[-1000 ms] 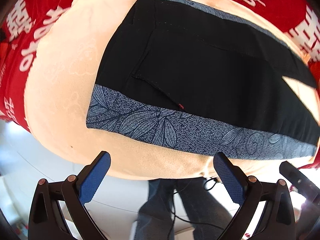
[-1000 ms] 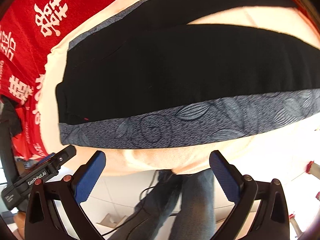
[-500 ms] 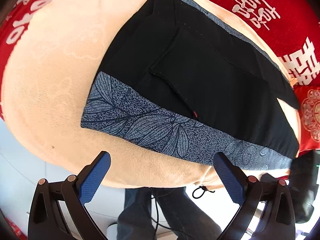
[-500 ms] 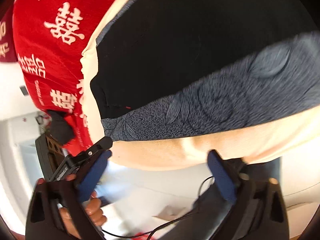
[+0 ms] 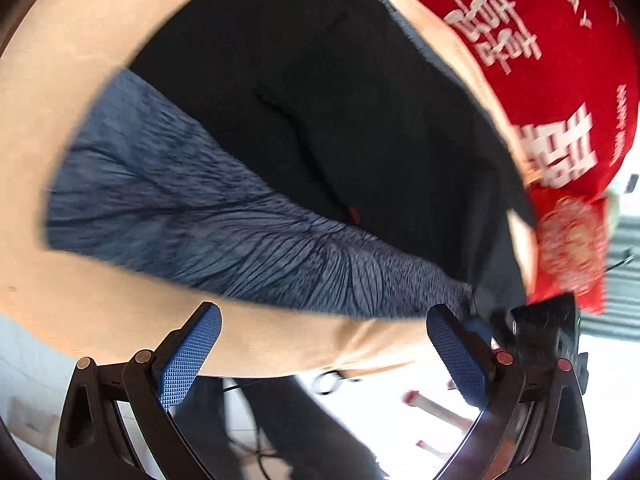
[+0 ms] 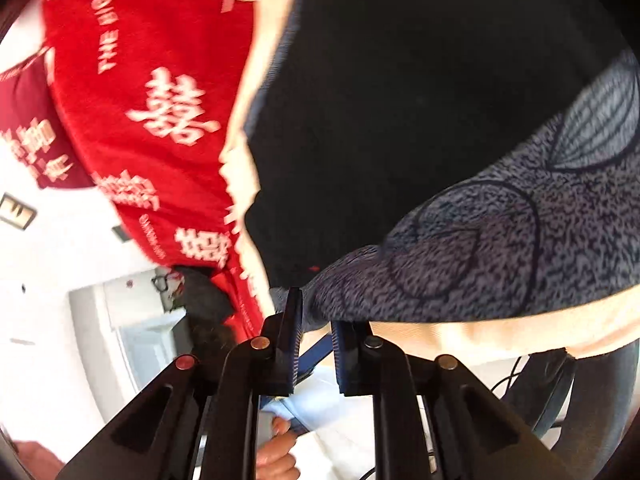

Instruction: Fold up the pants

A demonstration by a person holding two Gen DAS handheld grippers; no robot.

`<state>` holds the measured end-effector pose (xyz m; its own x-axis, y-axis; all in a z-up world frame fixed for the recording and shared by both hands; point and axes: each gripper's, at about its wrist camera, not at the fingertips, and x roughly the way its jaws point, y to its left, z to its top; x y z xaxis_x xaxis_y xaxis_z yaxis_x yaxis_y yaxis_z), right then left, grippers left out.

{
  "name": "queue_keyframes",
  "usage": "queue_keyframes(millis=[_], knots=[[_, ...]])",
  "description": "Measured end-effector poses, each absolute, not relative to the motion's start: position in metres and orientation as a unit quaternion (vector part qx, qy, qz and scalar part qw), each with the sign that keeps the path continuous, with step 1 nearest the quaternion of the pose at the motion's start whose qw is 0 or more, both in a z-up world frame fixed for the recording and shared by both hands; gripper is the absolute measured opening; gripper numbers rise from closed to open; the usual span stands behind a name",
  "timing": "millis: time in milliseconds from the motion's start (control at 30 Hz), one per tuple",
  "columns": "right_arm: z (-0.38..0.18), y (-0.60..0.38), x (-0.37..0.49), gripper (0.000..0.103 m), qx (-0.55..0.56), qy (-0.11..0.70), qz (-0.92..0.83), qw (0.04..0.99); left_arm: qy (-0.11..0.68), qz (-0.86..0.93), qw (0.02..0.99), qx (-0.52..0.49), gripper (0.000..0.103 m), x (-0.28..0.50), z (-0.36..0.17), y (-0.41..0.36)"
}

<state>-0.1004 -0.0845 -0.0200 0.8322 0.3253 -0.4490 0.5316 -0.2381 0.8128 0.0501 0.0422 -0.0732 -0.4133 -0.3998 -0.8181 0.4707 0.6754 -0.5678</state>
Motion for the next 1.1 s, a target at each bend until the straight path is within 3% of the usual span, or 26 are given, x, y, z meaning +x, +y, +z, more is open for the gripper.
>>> queue_keyframes(millis=[233,333,400,467,600,800,833,867,900,933,1100], knots=[[-0.019,-0.076,-0.11,0.019,0.756,0.326,-0.083,0.562,0.733,-0.387,0.558,-0.022,0.102,0.064,-0.071,0.017],[-0.033,-0.073,-0.126,0.021,0.757,0.338,-0.101,0.55,0.733,-0.375,0.568,0.015,0.089,0.065,-0.079,0.01],[-0.04,-0.071,-0.149,0.036,0.761,0.335,-0.132,0.54,0.727,-0.38,0.571,0.031,0.088,0.063,-0.08,0.005],[-0.044,-0.073,-0.173,0.055,0.768,0.319,-0.16,0.533,0.718,-0.383,0.579,0.054,0.073,0.061,-0.076,0.002],[-0.052,-0.084,-0.219,0.055,0.776,0.292,-0.212,0.518,0.719,-0.386,0.574,0.064,0.069,0.062,-0.074,0.002],[-0.067,-0.092,-0.261,0.055,0.835,0.155,-0.224,0.477,0.713,-0.393,0.574,0.088,0.069,0.061,-0.073,0.004],[-0.073,-0.091,-0.262,0.047,0.853,0.123,-0.223,0.456,0.713,-0.393,0.573,0.091,0.068,0.06,-0.073,0.003],[-0.075,-0.09,-0.265,0.018,0.862,0.105,-0.227,0.441,0.715,-0.39,0.573,0.093,0.053,0.061,-0.073,0.003],[-0.077,-0.089,-0.267,0.007,0.874,0.079,-0.237,0.417,0.722,-0.385,0.567,0.092,0.043,0.063,-0.075,0.004],[-0.072,-0.09,-0.266,0.008,0.878,0.067,-0.244,0.405,0.732,-0.382,0.558,0.078,0.031,0.065,-0.076,0.001],[-0.007,-0.143,-0.236,0.008,0.818,0.147,-0.231,0.505,0.734,-0.38,0.563,-0.001,0.031,0.083,-0.039,-0.001]])
